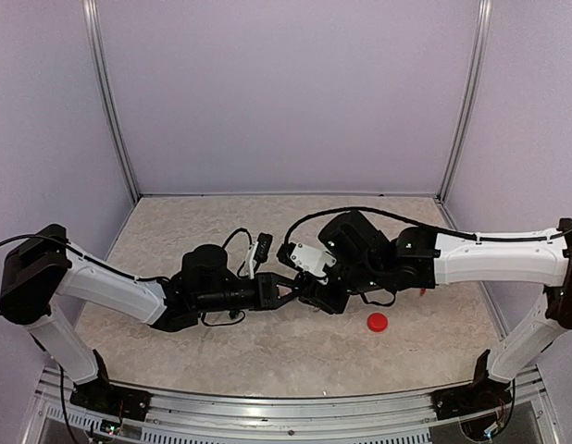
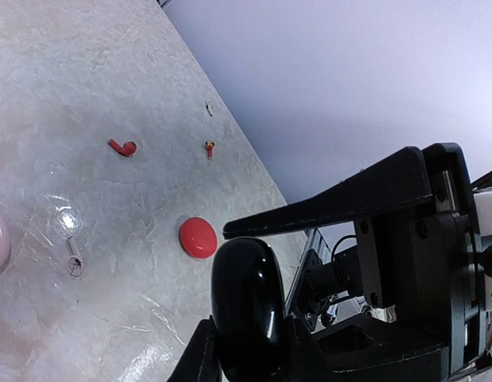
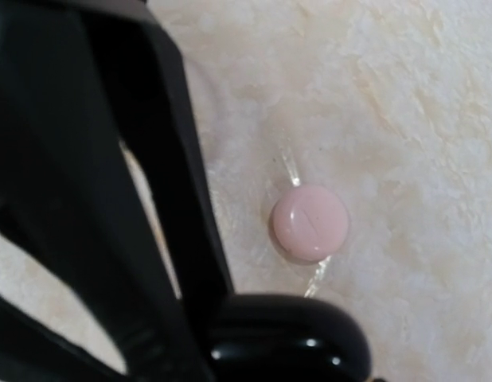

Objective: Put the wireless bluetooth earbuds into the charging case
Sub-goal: Pass from the right arm to the left, then pass from the left arm to the right

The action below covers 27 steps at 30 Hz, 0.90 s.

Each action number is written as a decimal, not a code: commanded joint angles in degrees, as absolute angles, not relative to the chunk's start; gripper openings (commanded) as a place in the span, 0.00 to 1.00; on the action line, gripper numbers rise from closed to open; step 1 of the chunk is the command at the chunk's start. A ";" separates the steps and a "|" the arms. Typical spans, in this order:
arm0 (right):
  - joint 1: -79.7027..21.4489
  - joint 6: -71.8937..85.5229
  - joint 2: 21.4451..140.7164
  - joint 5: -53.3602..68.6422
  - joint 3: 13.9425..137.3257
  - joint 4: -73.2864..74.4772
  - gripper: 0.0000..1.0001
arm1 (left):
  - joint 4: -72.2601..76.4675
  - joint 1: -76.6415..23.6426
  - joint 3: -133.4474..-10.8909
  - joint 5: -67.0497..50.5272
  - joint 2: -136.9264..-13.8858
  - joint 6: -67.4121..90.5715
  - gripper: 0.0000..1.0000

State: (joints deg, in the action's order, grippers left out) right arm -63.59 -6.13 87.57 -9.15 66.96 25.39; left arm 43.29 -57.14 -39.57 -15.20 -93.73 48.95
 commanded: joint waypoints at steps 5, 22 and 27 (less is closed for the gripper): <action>-64.16 -4.92 81.37 -6.75 63.35 19.00 0.72 | 40.86 -57.69 -39.85 -16.56 -91.29 42.43 0.16; -58.05 -0.99 61.22 16.25 47.05 6.70 1.00 | 38.82 -59.38 -32.63 -24.21 -76.37 18.44 0.14; -57.71 -1.95 60.91 26.64 46.35 6.83 0.93 | 36.06 -61.04 -32.49 -26.01 -72.92 10.41 0.14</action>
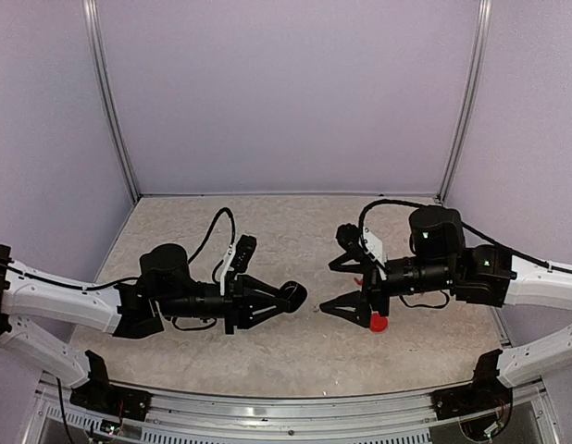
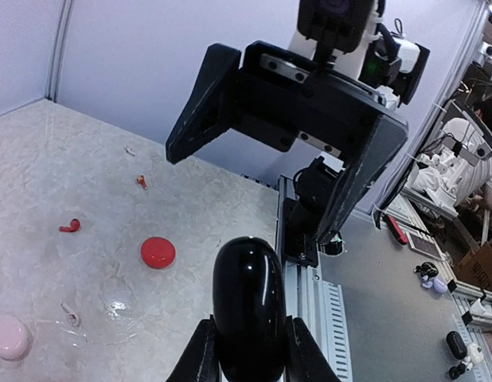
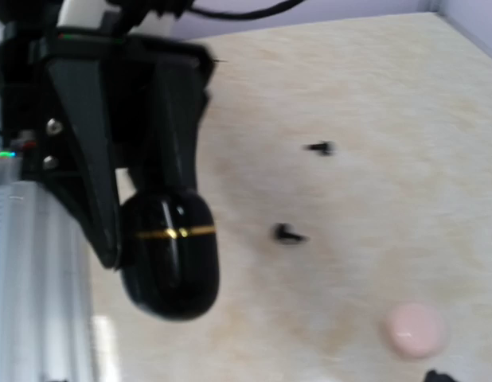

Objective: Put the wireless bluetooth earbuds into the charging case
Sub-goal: Pass from the left arm to the right

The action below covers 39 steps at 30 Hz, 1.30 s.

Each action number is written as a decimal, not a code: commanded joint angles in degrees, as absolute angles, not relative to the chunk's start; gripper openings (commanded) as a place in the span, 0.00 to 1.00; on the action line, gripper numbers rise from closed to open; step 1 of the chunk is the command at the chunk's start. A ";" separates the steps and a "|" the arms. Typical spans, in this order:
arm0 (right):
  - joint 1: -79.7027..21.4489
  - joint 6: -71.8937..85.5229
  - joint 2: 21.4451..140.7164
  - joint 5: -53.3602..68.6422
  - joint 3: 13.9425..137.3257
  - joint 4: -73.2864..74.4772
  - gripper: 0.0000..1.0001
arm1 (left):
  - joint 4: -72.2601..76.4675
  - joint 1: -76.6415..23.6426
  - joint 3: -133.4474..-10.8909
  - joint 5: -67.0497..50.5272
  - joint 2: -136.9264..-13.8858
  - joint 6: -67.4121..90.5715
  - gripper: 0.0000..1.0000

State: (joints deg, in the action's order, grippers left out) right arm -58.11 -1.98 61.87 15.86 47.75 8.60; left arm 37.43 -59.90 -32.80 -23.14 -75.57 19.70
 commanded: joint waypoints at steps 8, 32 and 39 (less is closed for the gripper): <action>-58.18 -0.87 63.29 34.88 47.71 4.59 0.75 | 31.08 -63.61 -34.80 -24.71 -70.49 2.52 0.14; -62.05 -5.45 72.11 34.35 53.66 7.65 0.41 | 33.02 -65.54 -35.07 -23.83 -71.33 2.09 0.13; -62.38 -5.20 72.22 33.49 53.17 7.27 0.39 | 33.85 -65.52 -34.81 -23.02 -71.28 2.35 0.13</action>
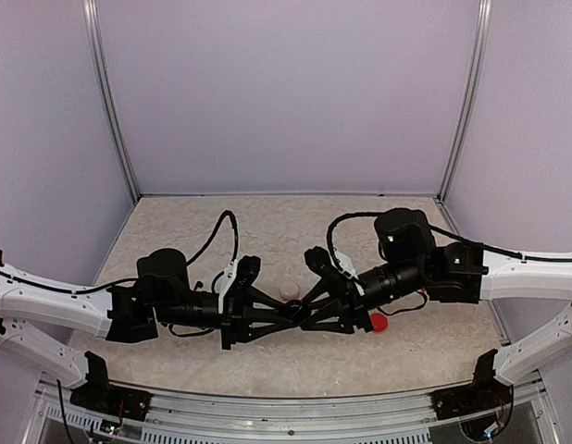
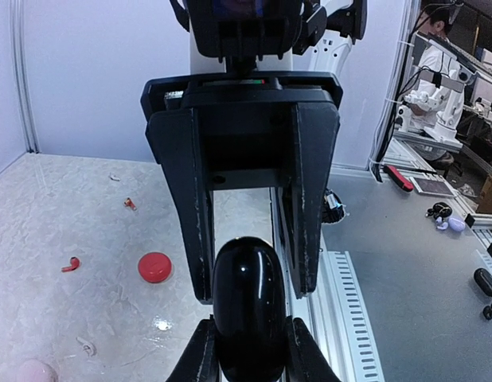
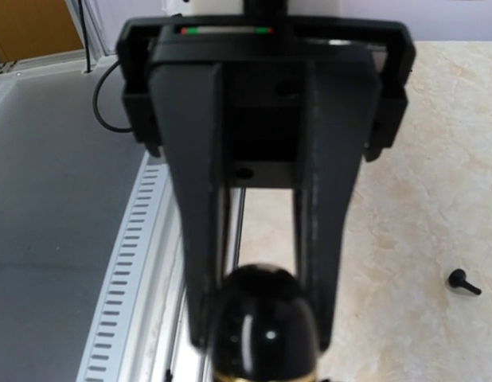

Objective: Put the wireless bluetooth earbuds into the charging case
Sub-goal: Pass from the left arm to the right

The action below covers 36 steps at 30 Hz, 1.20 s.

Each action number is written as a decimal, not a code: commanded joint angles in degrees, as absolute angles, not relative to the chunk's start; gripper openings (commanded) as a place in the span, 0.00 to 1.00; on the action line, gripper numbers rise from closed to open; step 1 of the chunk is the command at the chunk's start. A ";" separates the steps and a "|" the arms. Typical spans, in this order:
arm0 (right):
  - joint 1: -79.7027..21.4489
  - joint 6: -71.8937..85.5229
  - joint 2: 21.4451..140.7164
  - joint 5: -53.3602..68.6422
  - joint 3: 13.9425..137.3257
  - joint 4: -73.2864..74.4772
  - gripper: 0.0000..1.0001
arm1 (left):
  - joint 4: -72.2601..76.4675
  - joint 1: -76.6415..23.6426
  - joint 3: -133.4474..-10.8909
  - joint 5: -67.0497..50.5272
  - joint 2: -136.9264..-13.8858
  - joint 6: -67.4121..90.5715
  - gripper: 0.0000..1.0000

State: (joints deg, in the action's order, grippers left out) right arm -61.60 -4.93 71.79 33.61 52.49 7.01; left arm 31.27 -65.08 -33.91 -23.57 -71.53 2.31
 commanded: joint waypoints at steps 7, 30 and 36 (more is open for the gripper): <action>-62.67 -5.47 72.88 33.06 53.31 6.90 0.37 | 35.68 -65.52 -34.25 -22.85 -71.57 3.57 0.13; -62.75 -5.98 72.85 33.31 54.31 7.37 0.38 | 35.43 -65.92 -34.19 -22.29 -72.60 3.17 0.12; -62.75 -6.06 72.71 32.97 54.32 7.30 0.38 | 35.41 -65.93 -34.28 -22.71 -72.93 3.00 0.12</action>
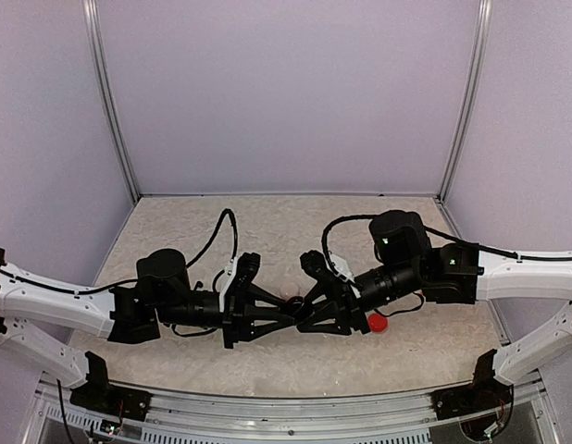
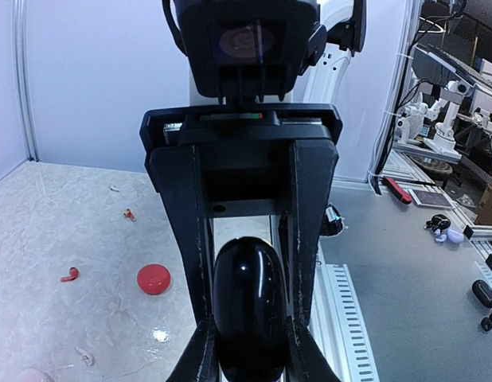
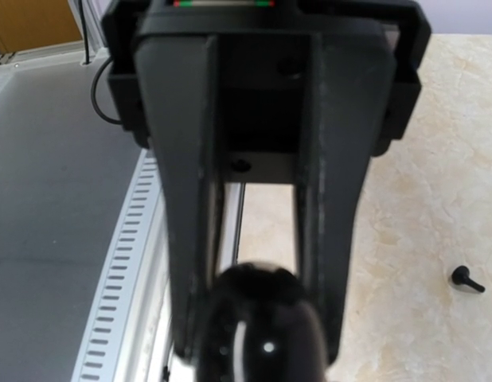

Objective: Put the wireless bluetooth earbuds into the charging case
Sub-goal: Pass from the left arm to the right

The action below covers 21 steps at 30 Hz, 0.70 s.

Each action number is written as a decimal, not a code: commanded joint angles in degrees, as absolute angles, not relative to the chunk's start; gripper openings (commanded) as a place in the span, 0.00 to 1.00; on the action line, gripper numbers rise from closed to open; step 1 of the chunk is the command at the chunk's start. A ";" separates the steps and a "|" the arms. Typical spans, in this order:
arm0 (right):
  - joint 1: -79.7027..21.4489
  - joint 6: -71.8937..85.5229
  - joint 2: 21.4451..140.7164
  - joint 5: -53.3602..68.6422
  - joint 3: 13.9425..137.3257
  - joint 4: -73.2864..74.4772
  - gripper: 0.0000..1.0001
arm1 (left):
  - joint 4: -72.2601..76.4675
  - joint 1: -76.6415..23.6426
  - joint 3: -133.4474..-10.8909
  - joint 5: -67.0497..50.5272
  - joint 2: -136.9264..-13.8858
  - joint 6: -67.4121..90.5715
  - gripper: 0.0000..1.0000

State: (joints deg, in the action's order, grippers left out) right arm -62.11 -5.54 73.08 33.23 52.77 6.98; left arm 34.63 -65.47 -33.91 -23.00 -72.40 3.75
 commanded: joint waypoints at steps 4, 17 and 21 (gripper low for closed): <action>-62.75 -5.98 72.55 32.81 54.27 7.38 0.35 | 35.63 -65.95 -34.26 -22.78 -73.27 3.08 0.12; -62.75 -5.97 71.31 31.71 52.91 6.80 0.18 | 33.48 -65.95 -35.52 -20.00 -73.30 3.17 0.34; -62.75 -5.98 70.65 31.21 51.94 5.88 0.15 | 33.47 -65.92 -35.21 -18.00 -72.14 4.24 0.44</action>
State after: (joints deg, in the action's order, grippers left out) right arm -62.11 -5.54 72.60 31.86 52.75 7.57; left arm 34.02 -65.69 -34.04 -20.73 -73.23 3.38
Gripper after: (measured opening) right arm 0.232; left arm 0.415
